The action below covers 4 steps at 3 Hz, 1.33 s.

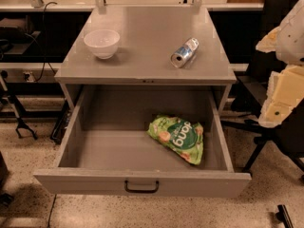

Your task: Pick green rice chip bag from top drawer and place on counter

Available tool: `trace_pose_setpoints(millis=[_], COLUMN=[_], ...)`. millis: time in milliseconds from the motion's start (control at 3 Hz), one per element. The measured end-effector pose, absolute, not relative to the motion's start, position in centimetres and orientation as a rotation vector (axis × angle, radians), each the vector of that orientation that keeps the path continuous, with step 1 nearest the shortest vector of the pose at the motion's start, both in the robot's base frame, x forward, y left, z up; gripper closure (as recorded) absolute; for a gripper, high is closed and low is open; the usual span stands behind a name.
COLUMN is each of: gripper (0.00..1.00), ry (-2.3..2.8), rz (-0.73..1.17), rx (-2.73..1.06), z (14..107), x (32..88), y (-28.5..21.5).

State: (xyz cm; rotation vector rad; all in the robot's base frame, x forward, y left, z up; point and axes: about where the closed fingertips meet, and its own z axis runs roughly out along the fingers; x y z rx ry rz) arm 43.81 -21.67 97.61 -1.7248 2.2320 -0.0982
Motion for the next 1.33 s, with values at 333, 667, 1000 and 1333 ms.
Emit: trace_pose_setpoints(millis=[333,667,1000,1333], gripper=[0.00,0.00,0.00,0.00], ry=[2.225,2.226,2.214,2.245], rz=[-0.101,-0.078,-0.030,0.016], rx=[-1.719,-1.684,-1.600,-1.500], z=[97.7,96.3,92.7,89.8], x=[43.8,44.2,46.0,49.1], y=[-21.6,-21.6,-21.5,-22.3])
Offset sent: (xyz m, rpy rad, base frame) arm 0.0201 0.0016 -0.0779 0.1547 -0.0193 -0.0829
